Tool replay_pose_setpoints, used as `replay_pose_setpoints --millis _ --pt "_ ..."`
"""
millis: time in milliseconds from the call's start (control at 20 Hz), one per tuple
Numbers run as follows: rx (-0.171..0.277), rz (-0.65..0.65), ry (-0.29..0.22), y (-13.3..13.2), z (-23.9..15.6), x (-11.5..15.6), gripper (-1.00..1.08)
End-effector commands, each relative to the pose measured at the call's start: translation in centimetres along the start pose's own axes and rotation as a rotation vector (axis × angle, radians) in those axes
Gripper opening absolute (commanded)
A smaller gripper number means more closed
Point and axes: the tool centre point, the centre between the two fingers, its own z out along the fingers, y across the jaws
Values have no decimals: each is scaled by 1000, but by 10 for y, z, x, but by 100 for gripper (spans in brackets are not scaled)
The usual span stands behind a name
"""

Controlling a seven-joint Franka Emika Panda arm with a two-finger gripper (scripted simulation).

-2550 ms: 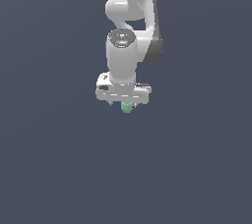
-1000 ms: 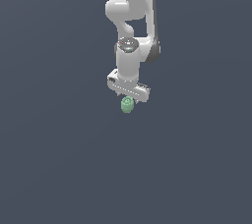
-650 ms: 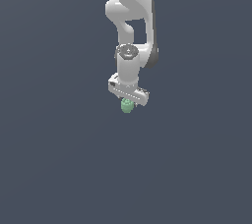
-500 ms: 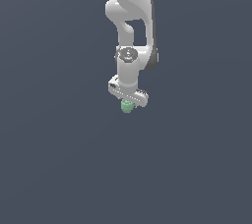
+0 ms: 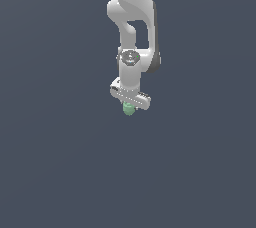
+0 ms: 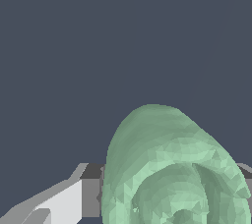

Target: Pick up the object and move it to a goal position.

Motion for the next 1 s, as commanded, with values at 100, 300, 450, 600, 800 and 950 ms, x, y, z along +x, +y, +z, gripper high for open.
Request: replay_pose_setpoints --millis 100,300,450,600,800,950 --pt "-1 0 -1 0 1 0 -100" --pt "0 0 0 -1 0 0 -100" --pt "0 0 0 -6 0 2 -100" --pt "0 0 0 -16 0 5 -100" --pt "0 0 0 -34 -1 11 -100" --pt "0 0 0 -52 -1 16 -100"
